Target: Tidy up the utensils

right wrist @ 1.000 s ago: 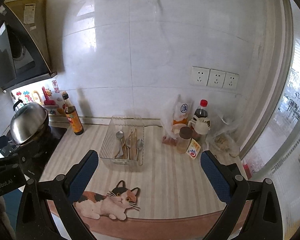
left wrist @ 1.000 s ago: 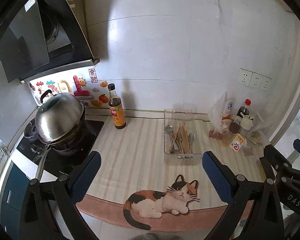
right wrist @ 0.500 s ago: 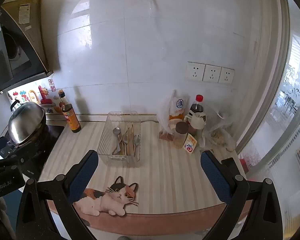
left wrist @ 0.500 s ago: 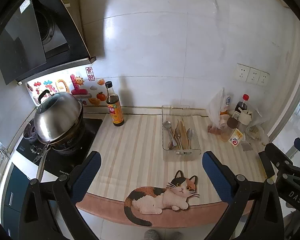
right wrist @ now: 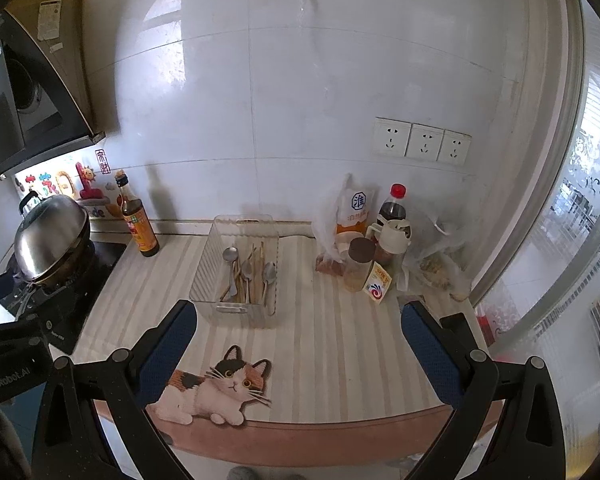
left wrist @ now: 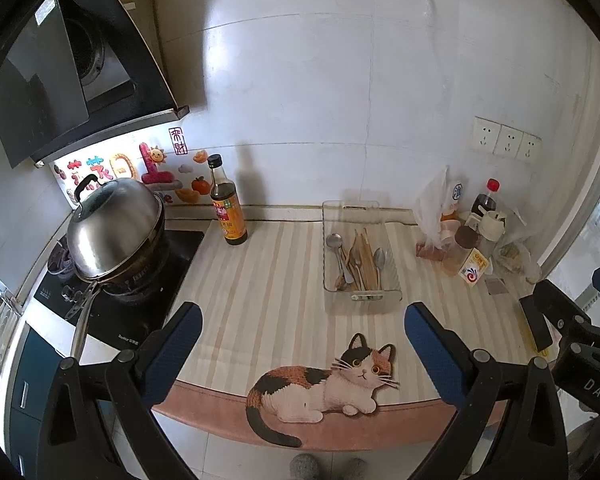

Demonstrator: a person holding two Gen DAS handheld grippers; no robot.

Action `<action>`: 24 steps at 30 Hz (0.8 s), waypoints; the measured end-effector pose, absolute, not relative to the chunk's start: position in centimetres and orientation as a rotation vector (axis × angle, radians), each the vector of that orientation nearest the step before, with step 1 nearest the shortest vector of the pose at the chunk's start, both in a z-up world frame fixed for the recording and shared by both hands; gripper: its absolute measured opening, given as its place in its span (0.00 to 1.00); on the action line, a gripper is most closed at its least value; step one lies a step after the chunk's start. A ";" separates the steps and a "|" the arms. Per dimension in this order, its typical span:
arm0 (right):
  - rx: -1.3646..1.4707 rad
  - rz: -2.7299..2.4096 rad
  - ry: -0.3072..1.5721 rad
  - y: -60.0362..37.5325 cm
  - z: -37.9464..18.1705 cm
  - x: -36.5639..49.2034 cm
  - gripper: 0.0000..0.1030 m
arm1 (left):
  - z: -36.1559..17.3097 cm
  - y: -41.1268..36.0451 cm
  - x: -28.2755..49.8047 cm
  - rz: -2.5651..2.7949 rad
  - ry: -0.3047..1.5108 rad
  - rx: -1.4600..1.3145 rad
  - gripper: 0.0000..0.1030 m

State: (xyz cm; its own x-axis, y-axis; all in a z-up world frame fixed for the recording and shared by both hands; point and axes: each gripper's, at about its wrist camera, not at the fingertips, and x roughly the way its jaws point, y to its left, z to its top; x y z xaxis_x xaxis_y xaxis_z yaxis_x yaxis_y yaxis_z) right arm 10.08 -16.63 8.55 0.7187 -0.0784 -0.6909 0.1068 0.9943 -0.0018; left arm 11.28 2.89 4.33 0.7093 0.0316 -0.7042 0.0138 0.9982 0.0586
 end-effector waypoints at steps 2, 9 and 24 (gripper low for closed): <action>0.037 -0.102 0.763 -16.7 8.6 10.1 1.00 | 4.3 2.9 11.3 0.008 0.784 0.061 1.00; 0.037 -0.099 0.763 -16.8 8.5 10.2 1.00 | 4.3 2.9 11.3 0.006 0.782 0.062 1.00; 0.039 -0.099 0.764 -17.0 8.5 10.3 1.00 | 4.3 2.6 11.5 0.004 0.783 0.062 1.00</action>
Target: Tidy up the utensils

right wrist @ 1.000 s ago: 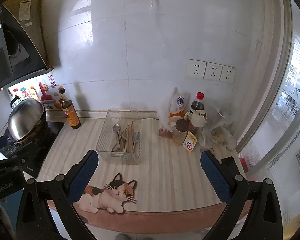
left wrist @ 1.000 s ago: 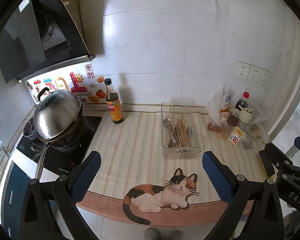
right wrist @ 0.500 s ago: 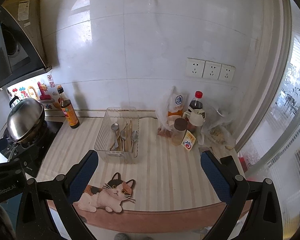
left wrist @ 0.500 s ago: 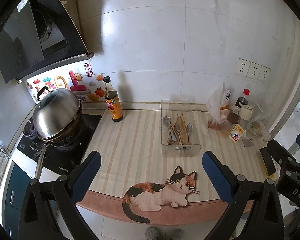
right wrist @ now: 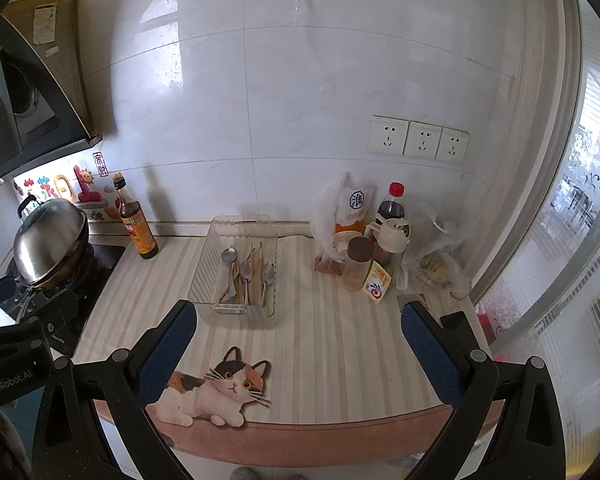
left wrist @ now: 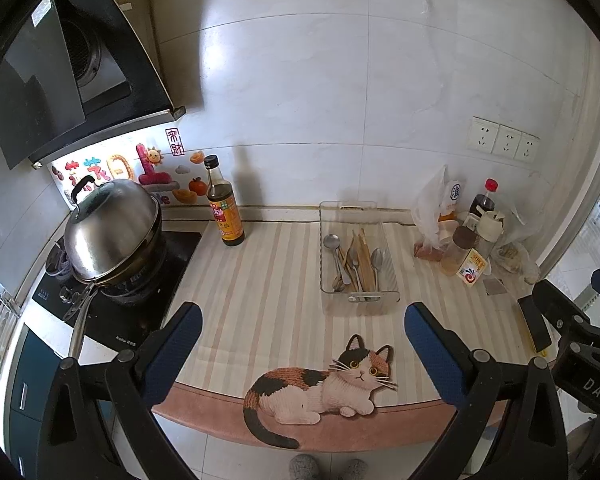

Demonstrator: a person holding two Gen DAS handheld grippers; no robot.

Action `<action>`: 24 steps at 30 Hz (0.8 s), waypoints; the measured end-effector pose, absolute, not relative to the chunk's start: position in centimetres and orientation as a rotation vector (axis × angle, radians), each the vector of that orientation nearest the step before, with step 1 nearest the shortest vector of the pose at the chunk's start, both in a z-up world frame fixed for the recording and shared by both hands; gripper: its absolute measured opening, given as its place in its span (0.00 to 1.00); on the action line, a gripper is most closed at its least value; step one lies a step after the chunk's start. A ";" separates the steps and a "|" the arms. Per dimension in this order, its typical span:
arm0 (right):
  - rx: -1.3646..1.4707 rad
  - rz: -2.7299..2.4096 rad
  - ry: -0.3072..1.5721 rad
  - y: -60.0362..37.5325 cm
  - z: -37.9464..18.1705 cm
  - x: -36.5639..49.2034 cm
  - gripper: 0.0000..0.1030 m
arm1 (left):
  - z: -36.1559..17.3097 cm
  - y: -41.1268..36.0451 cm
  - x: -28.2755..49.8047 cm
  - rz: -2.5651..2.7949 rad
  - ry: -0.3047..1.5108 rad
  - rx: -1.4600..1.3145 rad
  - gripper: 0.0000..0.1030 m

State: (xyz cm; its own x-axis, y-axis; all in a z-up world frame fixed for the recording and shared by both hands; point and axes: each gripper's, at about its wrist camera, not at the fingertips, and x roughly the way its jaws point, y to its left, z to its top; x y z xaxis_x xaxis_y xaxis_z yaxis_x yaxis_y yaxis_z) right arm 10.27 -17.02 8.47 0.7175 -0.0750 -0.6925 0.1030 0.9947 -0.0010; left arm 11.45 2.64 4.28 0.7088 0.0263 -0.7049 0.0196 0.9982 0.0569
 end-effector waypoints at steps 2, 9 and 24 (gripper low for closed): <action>0.039 -0.099 0.764 -17.0 8.4 10.3 1.00 | 4.3 2.6 11.4 0.005 0.782 0.063 1.00; 0.042 -0.103 0.766 -17.0 8.4 10.2 1.00 | 4.3 2.6 11.5 0.004 0.785 0.062 1.00; 0.048 -0.113 0.768 -16.9 8.2 10.5 1.00 | 4.2 2.3 11.7 0.000 0.787 0.062 1.00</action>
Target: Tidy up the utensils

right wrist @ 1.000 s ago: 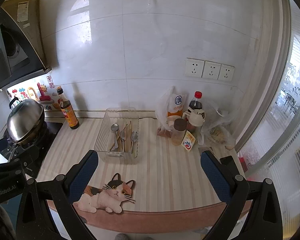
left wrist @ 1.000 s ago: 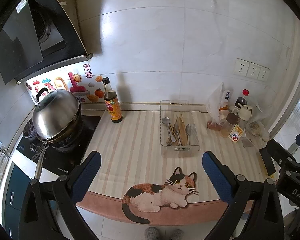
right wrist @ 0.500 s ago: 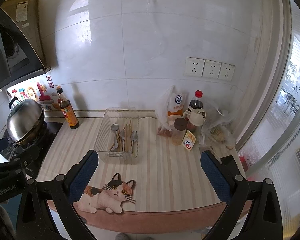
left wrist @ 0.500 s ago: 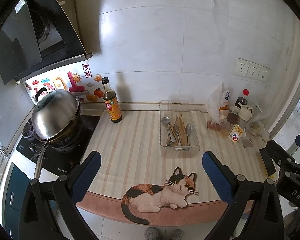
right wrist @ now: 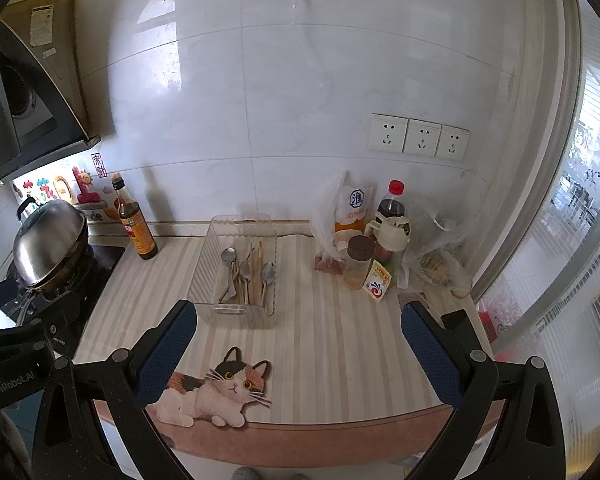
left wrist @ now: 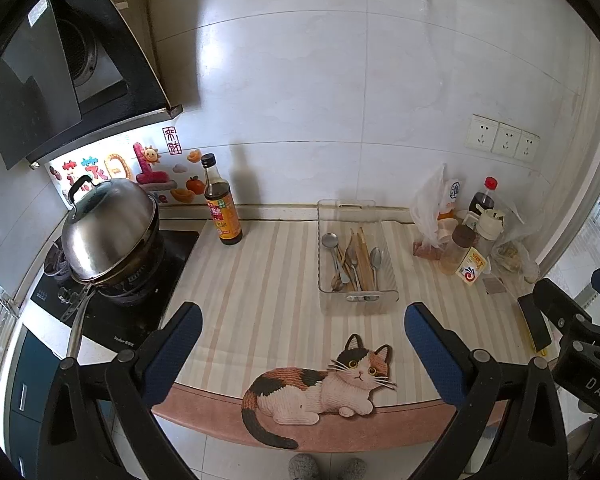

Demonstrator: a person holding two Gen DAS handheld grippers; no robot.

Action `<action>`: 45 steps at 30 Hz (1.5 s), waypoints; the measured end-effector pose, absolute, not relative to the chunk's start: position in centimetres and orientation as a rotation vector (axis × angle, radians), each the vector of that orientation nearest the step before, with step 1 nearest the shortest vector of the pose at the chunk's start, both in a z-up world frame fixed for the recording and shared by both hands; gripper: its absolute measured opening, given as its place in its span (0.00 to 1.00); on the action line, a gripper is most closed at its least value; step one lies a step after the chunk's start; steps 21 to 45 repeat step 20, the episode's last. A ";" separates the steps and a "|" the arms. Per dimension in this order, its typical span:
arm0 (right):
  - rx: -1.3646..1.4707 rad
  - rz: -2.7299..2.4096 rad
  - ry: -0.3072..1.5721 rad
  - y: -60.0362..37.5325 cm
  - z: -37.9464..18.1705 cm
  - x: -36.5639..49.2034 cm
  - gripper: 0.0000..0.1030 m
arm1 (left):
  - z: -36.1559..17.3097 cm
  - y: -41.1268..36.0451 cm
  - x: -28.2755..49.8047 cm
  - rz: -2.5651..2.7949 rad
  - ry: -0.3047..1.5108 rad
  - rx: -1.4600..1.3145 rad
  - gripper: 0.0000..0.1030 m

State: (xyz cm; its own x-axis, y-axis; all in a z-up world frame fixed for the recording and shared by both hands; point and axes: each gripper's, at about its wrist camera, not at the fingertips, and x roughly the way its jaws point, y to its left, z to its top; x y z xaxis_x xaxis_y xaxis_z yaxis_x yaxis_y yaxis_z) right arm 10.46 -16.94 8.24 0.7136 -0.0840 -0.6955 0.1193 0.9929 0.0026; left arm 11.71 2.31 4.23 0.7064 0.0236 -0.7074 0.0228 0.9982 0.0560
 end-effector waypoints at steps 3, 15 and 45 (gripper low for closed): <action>0.049 -0.113 0.768 -17.0 8.3 10.4 1.00 | 4.2 2.3 11.7 0.000 0.786 0.064 1.00; 0.064 -0.126 0.772 -16.2 8.2 10.1 1.00 | 4.3 2.4 11.7 -0.002 0.787 0.064 1.00; 0.063 -0.126 0.771 -16.2 8.2 10.1 1.00 | 4.0 2.3 11.8 -0.010 0.791 0.056 1.00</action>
